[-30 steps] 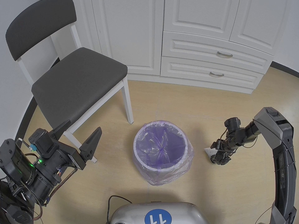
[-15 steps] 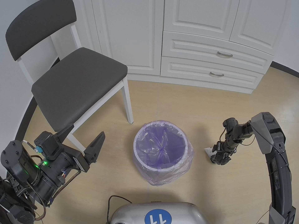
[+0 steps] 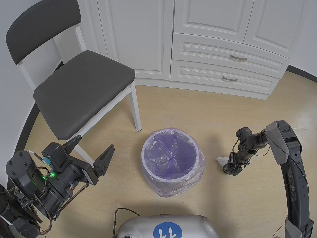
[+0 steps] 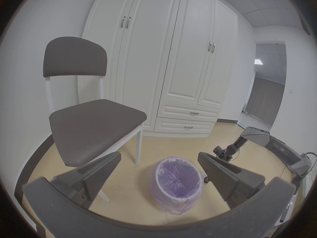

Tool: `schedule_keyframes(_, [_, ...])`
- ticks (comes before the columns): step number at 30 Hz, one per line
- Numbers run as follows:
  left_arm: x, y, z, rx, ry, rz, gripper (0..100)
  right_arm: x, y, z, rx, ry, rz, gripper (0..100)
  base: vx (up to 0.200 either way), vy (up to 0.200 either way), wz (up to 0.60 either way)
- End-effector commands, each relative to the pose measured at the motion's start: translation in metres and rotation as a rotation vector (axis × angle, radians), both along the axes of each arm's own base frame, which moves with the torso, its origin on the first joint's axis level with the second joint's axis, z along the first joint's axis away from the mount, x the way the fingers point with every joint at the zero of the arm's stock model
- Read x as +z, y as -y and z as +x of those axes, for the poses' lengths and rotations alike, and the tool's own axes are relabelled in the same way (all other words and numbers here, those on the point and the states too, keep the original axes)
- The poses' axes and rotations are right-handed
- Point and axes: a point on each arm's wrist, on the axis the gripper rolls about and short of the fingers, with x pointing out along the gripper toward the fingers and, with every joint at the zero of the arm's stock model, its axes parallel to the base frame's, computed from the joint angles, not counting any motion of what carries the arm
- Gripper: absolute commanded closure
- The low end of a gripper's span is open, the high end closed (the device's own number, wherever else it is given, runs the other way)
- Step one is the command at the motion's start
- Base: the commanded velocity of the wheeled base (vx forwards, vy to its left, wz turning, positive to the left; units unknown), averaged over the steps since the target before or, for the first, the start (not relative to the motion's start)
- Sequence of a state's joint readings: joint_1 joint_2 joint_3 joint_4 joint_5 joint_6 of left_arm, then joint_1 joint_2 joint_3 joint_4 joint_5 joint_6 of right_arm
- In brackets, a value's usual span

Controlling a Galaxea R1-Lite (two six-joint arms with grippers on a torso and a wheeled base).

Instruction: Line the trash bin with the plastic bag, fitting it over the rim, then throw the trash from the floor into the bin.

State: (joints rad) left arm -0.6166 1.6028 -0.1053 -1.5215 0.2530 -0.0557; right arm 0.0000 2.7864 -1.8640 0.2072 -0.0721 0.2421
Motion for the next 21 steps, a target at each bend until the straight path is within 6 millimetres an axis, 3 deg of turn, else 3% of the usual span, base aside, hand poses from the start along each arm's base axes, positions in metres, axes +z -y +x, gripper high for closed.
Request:
schedule_keyframes(1, [-0.001,0.0,0.0,0.0,-0.004,0.004,0,0.001,0.0,0.0,0.0,0.002,0.0,100,0.0,0.0,0.0])
schedule_keyframes(4, [-0.001,0.0,0.0,0.0,-0.004,0.004,0,0.003,-0.001,0.0,-0.004,0.005,-0.004,100,0.0,0.0,0.0])
schedule_keyframes(5, [0.001,-0.001,-0.001,0.0,0.005,0.0,0,0.02,0.0,-0.004,-0.008,0.009,0.002,100,0.0,0.0,0.0])
schedule_keyframes(8, [0.003,-0.001,-0.002,0.002,0.016,-0.004,0,0.038,-0.004,-0.015,0.017,-0.012,0.018,100,0.0,0.0,0.0])
schedule_keyframes(16, [0.013,-0.004,-0.015,-0.024,0.06,-0.031,0,0.058,-0.009,-0.032,0.028,-0.029,0.011,100,0.0,0.0,0.0])
schedule_keyframes(21, [0.023,-0.007,-0.023,-0.034,0.109,-0.043,0,0.094,-0.009,-0.049,0.083,-0.003,-0.013,100,0.0,0.0,0.0])
